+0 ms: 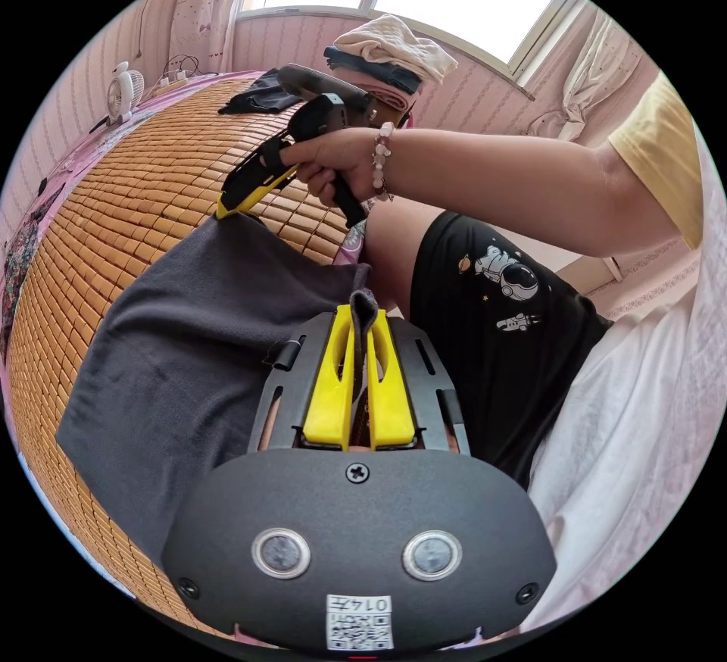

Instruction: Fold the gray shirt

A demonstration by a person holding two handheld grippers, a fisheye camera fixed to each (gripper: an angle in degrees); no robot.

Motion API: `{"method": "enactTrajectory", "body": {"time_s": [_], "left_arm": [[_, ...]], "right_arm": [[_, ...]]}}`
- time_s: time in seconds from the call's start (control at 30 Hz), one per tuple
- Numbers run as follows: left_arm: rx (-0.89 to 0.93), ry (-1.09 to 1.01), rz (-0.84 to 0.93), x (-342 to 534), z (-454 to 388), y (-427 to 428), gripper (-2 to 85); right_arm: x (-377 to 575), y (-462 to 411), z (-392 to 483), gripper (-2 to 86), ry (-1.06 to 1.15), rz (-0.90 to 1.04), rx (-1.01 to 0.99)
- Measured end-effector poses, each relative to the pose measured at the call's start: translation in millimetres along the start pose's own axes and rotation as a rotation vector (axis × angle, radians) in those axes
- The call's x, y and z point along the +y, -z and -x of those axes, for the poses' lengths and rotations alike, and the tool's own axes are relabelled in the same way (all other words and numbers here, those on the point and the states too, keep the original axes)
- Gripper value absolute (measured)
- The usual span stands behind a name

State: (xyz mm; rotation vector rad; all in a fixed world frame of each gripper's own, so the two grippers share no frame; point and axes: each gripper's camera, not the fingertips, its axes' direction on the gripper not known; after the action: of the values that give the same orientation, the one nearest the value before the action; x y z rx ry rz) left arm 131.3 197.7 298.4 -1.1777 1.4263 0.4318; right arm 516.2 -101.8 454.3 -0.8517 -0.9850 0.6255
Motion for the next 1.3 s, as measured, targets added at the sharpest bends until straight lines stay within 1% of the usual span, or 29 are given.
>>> {"method": "enactTrajectory", "body": {"time_s": [0.1, 0.17, 0.23, 0.3, 0.37, 0.47, 0.53, 0.6, 0.63, 0.67, 0.7, 0.73, 0.8, 0.93, 1.03, 1.17, 1.3], "left_arm": [[0.030, -0.044, -0.077, -10.0, -2.5, 13.5, -0.3], [0.055, -0.062, -0.152, -17.0, -4.6, 25.3, -0.3], [0.080, -0.058, -0.234, -21.7, -5.0, 38.6, -0.2], [0.090, -0.014, -0.332, -21.0, 0.4, 57.4, -0.1], [0.086, 0.040, -0.390, -14.1, 10.4, 71.4, -0.1], [0.067, 0.169, -0.450, 7.0, 37.6, 93.5, 1.8], [0.026, 0.276, -0.470, 24.1, 57.9, 103.3, 2.9], [-0.064, 0.485, -0.446, 50.4, 89.8, 106.9, 4.5], [-0.086, 0.541, -0.439, 58.2, 98.0, 107.1, 4.8], [-0.128, 0.647, -0.429, 74.9, 113.7, 106.4, 5.6], [-0.166, 0.740, -0.409, 91.1, 127.1, 104.1, 6.1], [-0.174, 0.787, -0.396, 98.9, 133.3, 103.0, 6.3], [-0.153, 0.899, -0.377, 121.3, 149.1, 102.5, 7.3], [-0.162, 0.905, -0.390, 125.3, 151.4, 105.9, 8.7], [-0.156, 0.866, -0.393, 111.9, 150.1, 102.5, 9.5], [-0.118, 0.837, -0.344, 86.8, 152.2, 87.8, 10.4], [-0.148, 0.864, -0.306, 75.7, 151.0, 78.7, 10.1]], "right_arm": [[22.1, 53.4, 0.8, 2.6, -0.023, -0.113, -0.076], [37.5, 85.9, 8.9, 2.3, -0.033, -0.157, -0.050], [55.1, 123.6, 29.1, 2.2, -0.031, -0.223, 0.023], [61.3, 141.0, 48.1, 2.3, -0.023, -0.256, 0.039], [60.4, 143.9, 71.8, 2.4, 0.015, -0.266, 0.023], [44.5, 112.9, 114.7, 2.5, 0.081, -0.207, 0.000], [25.7, 61.6, 142.9, 3.2, 0.100, -0.147, -0.009], [13.6, 19.0, 157.1, 4.2, 0.095, -0.132, -0.055], [7.7, -6.8, 164.2, 4.8, 0.098, -0.125, -0.070], [5.7, -18.3, 167.7, 5.2, 0.106, -0.126, -0.065], [4.2, -38.4, 174.9, 5.8, 0.128, -0.122, -0.018], [5.6, -54.9, 182.4, 6.5, 0.156, -0.115, 0.052], [11.3, -75.5, 195.0, 7.5, 0.230, -0.089, 0.151], [27.0, -121.6, 219.1, 8.6, 0.437, 0.065, 0.383], [37.4, -147.7, 227.0, 9.4, 0.520, 0.136, 0.498], [45.4, -174.8, 230.1, 10.1, 0.542, 0.186, 0.488], [55.9, -198.9, 235.3, 10.7, 0.554, 0.212, 0.459]]}}
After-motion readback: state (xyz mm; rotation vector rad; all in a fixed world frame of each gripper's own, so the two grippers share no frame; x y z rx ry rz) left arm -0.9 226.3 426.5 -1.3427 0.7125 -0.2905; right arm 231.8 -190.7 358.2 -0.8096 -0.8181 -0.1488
